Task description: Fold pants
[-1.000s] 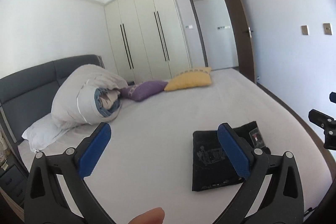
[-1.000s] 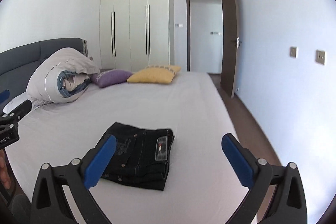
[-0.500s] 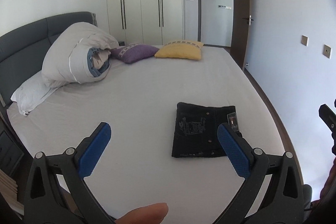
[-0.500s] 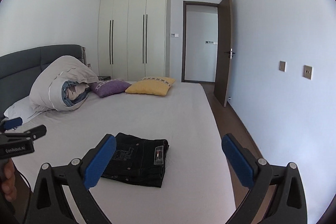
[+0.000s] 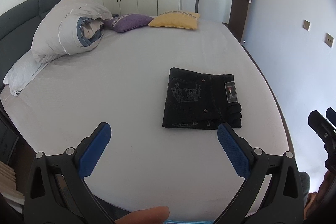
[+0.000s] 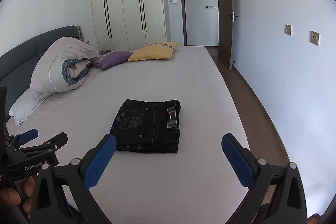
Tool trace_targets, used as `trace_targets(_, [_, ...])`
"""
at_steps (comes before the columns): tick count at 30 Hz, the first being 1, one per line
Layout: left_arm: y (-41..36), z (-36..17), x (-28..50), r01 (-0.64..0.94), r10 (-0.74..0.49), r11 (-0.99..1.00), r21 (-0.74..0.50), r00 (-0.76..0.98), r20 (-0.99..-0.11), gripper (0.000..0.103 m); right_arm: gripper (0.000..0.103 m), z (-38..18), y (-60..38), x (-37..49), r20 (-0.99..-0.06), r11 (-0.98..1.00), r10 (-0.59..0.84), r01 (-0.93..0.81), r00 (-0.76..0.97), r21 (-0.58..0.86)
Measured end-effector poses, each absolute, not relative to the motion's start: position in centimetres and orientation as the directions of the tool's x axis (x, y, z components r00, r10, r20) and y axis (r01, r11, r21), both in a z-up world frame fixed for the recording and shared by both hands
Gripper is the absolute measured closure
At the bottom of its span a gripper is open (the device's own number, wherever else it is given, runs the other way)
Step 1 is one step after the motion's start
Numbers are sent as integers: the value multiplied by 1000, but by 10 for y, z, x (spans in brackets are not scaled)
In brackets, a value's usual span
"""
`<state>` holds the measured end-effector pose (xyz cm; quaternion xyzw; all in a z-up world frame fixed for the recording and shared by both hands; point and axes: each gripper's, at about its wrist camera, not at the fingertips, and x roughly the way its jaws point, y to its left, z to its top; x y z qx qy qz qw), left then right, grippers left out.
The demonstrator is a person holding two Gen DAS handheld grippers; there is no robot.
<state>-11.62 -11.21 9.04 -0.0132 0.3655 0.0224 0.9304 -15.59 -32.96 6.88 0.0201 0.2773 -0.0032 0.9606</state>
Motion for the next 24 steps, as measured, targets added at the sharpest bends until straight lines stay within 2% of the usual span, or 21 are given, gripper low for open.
trace_targets(24, [-109,62,-101,-57,31,998,-11,687,-726,0,0,57,-330,-147,-588,999,2,24,809,37])
